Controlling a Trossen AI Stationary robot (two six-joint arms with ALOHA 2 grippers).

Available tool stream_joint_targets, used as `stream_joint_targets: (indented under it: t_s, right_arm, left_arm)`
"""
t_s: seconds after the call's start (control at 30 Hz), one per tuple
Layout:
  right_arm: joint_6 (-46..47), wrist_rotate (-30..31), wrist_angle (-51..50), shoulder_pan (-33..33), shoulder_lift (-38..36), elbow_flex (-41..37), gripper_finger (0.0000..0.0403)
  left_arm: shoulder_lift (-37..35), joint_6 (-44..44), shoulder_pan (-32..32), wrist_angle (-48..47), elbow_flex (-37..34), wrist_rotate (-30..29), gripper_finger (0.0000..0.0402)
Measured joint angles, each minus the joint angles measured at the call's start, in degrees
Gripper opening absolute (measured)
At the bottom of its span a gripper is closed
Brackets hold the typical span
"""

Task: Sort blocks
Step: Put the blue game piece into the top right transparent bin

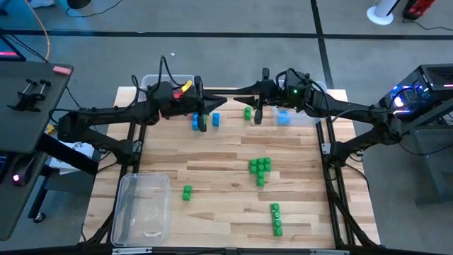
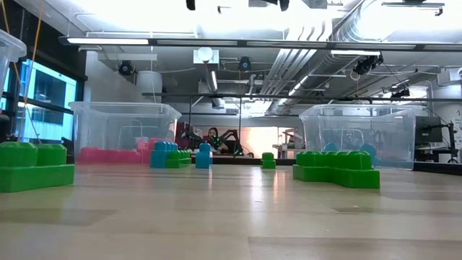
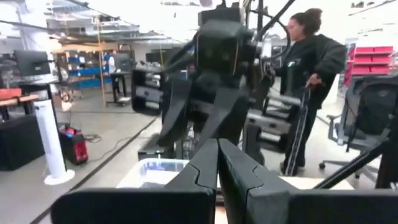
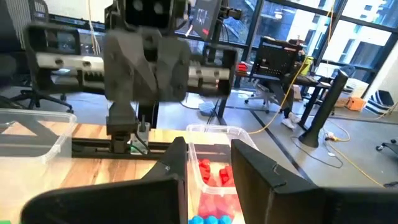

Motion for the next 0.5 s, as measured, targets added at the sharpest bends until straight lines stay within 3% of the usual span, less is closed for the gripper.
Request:
stream_joint_targets:
  t_s: [0.27, 0.5]
  right_arm:
    - [1.41, -2.51, 0.55, -0.02, 0.62, 0.00, 0.0066]
    - [3.54, -5.17, 2.81, 0.06, 3.78, 0.00, 0.0066]
  left_arm:
    - [4.29, -6.93, -0.43, 5.61, -0.07, 8.64, 0.0000]
    - [8.26, -7.49, -1.76, 10.29, -0.04, 6.56, 0.0000]
